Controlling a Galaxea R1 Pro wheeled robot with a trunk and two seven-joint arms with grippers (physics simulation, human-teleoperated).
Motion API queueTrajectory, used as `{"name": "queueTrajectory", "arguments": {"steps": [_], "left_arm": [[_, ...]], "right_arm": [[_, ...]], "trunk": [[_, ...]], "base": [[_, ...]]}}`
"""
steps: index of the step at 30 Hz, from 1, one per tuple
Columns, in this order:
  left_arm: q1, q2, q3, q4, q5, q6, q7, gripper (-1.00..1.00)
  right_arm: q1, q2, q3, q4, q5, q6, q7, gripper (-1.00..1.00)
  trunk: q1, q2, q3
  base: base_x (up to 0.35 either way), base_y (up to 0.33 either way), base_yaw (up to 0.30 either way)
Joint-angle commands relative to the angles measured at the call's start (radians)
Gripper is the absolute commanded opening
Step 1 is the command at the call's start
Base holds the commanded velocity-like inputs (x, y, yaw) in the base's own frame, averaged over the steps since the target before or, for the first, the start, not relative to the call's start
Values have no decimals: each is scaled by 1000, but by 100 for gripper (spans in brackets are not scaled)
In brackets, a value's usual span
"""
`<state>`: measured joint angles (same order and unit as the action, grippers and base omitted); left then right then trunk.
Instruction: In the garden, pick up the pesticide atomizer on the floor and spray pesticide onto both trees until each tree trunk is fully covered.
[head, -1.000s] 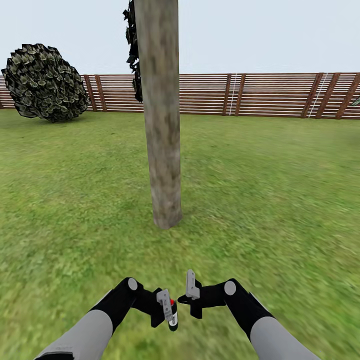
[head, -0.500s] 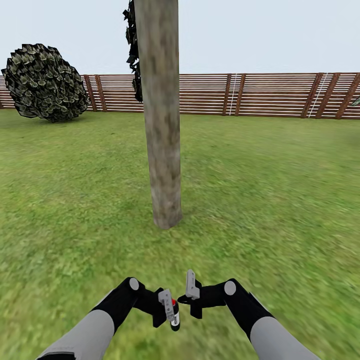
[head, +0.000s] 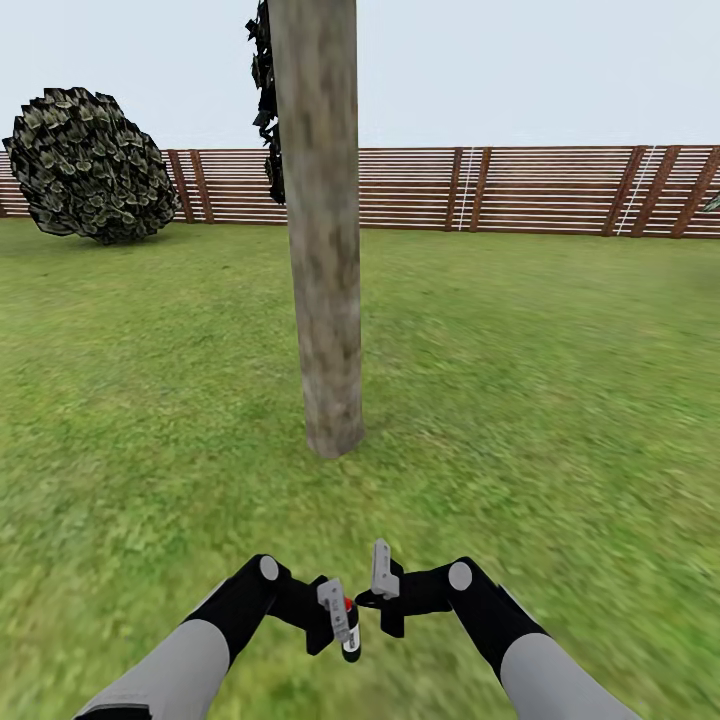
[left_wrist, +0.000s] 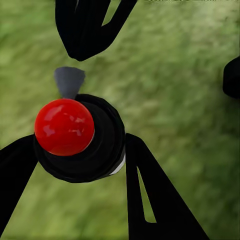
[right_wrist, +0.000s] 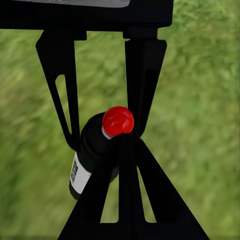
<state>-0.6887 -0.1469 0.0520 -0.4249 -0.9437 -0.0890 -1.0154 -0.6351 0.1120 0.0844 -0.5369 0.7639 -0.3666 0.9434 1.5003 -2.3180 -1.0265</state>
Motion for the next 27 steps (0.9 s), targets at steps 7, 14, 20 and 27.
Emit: {"name": "queueTrajectory", "arguments": {"steps": [7,14,20,27], "left_arm": [[0,-6,0,0,0,0,0,-100],[0,-6,-1,1,18,0,0,-100],[0,-2,-1,3,29,0,0,-100],[0,15,-5,8,21,-3,0,-100]], "right_arm": [[0,0,0,0,0,0,0,-100],[0,0,0,0,1,0,0,-100],[0,0,0,0,1,0,0,-100],[0,0,0,0,1,0,0,-100]], "trunk": [[0,0,0],[0,0,0],[0,0,0],[0,0,0]], "base": [[0,0,0],[0,0,0],[0,0,0],[0,0,0]]}}
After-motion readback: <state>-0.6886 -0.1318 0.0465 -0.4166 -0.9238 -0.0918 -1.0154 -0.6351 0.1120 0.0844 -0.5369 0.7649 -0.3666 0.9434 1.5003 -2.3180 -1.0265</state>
